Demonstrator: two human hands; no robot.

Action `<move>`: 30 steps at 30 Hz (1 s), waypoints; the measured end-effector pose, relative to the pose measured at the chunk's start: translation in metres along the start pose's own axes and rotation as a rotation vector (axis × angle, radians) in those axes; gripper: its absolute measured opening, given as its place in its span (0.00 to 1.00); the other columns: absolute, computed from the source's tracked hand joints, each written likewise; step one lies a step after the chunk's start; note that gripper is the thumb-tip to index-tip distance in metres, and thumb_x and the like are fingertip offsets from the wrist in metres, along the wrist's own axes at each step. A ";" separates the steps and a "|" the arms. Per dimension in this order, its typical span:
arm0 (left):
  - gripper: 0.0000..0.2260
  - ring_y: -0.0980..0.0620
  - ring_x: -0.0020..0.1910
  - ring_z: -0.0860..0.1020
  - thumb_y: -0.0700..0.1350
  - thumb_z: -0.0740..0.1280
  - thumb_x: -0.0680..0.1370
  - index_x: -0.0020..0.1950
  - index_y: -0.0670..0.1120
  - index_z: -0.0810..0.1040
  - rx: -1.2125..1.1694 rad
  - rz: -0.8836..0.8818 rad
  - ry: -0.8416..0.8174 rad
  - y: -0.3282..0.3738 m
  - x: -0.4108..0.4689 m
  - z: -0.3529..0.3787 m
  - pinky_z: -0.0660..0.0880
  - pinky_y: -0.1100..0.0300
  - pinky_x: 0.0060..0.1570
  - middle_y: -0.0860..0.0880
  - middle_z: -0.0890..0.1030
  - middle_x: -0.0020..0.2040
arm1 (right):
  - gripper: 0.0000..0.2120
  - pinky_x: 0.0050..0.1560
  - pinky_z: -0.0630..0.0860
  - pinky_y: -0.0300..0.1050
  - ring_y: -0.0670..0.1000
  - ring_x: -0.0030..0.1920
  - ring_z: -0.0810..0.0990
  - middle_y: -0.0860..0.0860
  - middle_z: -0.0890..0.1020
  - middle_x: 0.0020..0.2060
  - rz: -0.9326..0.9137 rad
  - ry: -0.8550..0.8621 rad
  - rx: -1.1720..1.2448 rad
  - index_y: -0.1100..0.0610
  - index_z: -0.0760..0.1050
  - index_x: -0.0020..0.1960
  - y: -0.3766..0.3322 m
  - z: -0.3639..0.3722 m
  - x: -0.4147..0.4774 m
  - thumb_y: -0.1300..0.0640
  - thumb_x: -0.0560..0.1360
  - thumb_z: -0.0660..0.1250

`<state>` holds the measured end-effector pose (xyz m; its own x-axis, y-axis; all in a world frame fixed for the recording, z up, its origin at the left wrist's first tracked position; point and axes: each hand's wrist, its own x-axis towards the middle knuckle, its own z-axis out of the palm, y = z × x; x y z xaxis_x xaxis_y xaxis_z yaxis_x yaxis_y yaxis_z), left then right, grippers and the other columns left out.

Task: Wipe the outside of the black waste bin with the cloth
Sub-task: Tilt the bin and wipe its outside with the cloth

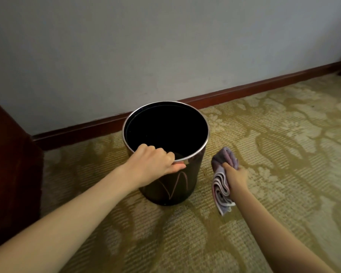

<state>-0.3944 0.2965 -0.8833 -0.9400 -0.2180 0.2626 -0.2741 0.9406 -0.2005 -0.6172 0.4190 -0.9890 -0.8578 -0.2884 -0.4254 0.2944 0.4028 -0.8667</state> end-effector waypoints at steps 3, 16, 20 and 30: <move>0.29 0.47 0.35 0.80 0.62 0.40 0.75 0.41 0.46 0.74 -0.082 -0.074 -0.018 0.001 0.004 -0.006 0.71 0.56 0.32 0.50 0.77 0.33 | 0.20 0.41 0.74 0.50 0.58 0.41 0.80 0.58 0.82 0.42 0.012 -0.012 0.043 0.65 0.75 0.57 -0.009 0.003 -0.001 0.54 0.70 0.69; 0.27 0.47 0.25 0.71 0.60 0.52 0.78 0.28 0.41 0.65 -0.447 -0.515 0.110 -0.095 -0.042 -0.041 0.63 0.52 0.29 0.43 0.69 0.24 | 0.07 0.39 0.74 0.46 0.55 0.38 0.80 0.54 0.79 0.35 -0.073 -0.156 0.164 0.58 0.73 0.38 -0.052 0.074 -0.049 0.57 0.68 0.70; 0.24 0.56 0.21 0.61 0.57 0.55 0.79 0.26 0.47 0.59 -0.477 -0.632 0.136 -0.112 -0.062 -0.041 0.58 0.57 0.26 0.52 0.59 0.23 | 0.03 0.34 0.72 0.44 0.51 0.33 0.78 0.52 0.80 0.30 -0.155 -0.251 0.166 0.60 0.78 0.39 -0.060 0.096 -0.063 0.59 0.67 0.69; 0.23 0.49 0.26 0.63 0.55 0.57 0.80 0.27 0.45 0.63 -0.580 -0.912 0.199 -0.144 -0.070 -0.030 0.58 0.55 0.28 0.48 0.63 0.26 | 0.10 0.41 0.73 0.47 0.58 0.44 0.80 0.57 0.82 0.41 -0.522 -0.185 -0.216 0.61 0.77 0.45 -0.073 0.128 -0.078 0.54 0.69 0.69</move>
<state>-0.2833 0.1836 -0.8445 -0.3688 -0.8968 0.2442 -0.6632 0.4380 0.6069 -0.5175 0.3007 -0.9257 -0.7726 -0.6348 -0.0121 -0.2561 0.3290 -0.9089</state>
